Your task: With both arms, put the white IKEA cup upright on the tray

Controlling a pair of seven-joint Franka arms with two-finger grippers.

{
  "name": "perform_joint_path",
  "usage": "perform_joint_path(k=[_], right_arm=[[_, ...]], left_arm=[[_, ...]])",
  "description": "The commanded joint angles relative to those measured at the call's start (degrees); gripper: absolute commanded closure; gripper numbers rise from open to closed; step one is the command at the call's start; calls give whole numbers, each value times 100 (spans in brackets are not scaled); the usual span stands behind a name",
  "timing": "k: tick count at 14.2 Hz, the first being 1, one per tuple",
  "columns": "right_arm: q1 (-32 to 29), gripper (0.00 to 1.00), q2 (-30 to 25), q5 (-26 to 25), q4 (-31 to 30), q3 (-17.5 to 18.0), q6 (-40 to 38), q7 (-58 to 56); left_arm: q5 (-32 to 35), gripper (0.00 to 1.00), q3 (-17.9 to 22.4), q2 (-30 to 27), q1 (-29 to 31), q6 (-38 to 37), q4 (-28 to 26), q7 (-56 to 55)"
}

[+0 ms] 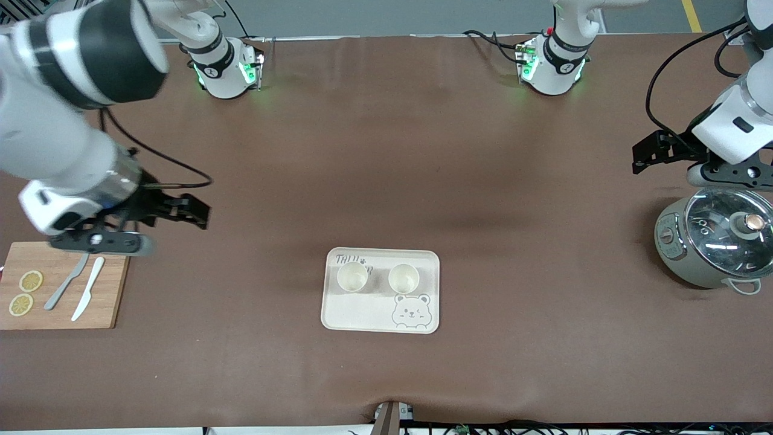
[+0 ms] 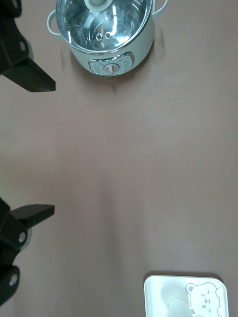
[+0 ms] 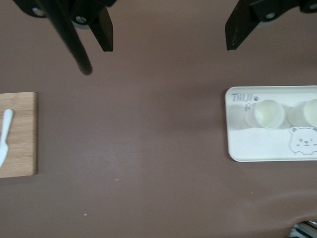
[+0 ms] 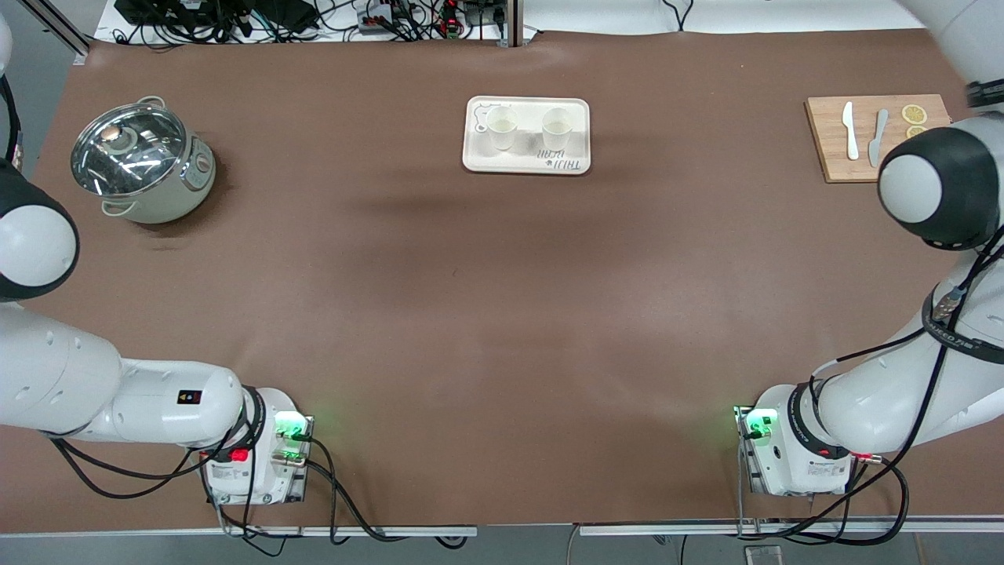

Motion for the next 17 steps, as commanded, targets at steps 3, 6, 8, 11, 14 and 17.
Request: perform_joint_path(k=[3, 6, 8, 11, 14, 17], right_arm=[[-735, 0, -65, 39, -17, 50, -175, -957], [-1087, 0, -65, 12, -17, 42, -175, -1363], [-1193, 0, -65, -145, -17, 42, -175, -1452], [-1220, 0, -65, -330, -17, 24, -158, -1548], [-1439, 0, -65, -322, -17, 42, -123, -1803], [-1440, 0, -65, -322, -17, 50, -122, -1795]], left_arm=[[-65, 0, -27, 94, 16, -162, 225, -62], [-65, 0, -27, 94, 7, -162, 225, -71], [-65, 0, -27, 94, 7, -162, 225, -71], [-65, 0, -27, 85, 7, -162, 225, -79], [-65, 0, -27, 76, 7, -162, 225, -79], [-65, 0, -27, 76, 16, -162, 225, -71]])
